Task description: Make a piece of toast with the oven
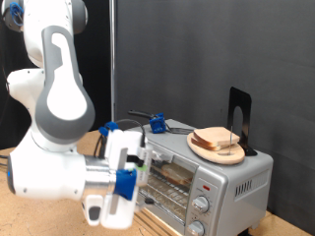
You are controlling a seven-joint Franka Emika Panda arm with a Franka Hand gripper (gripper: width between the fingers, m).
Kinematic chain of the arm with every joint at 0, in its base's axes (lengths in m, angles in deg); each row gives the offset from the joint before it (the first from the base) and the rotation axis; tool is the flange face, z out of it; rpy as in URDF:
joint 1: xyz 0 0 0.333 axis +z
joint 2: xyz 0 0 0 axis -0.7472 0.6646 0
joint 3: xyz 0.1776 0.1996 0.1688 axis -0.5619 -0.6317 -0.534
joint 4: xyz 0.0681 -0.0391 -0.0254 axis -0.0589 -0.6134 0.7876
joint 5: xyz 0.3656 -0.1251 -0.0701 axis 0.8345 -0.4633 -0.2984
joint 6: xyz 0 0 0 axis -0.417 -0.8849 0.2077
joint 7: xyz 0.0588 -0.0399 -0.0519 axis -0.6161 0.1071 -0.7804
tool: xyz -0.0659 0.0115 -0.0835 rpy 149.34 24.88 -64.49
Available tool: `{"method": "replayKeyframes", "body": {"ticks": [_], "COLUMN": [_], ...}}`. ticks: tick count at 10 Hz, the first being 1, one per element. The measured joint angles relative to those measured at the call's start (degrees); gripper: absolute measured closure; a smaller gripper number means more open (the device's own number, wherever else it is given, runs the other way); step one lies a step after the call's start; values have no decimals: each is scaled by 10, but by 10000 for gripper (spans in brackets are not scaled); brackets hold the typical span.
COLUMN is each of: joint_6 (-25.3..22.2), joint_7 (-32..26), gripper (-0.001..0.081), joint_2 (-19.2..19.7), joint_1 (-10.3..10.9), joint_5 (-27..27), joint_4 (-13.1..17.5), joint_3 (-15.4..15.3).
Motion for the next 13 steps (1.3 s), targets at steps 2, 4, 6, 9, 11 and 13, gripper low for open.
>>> {"method": "replayKeyframes", "body": {"ticks": [2, 4, 6, 9, 11, 13], "joint_6": [1, 0, 9, 24, 41, 44], "joint_7": [0, -2, -5, -17, -42, -67], "gripper": [-3, -3, -3, -3, -3, -3], "joint_2": [47, 82, 105, 133, 149, 164], "joint_1": [4, 8, 8, 7, 7, 9], "joint_5": [1, -10, -29, -32, -16, -15], "joint_4": [55, 85, 95, 106, 118, 126], "joint_3": [-10, -13, -12, -10, -12, -16]}}
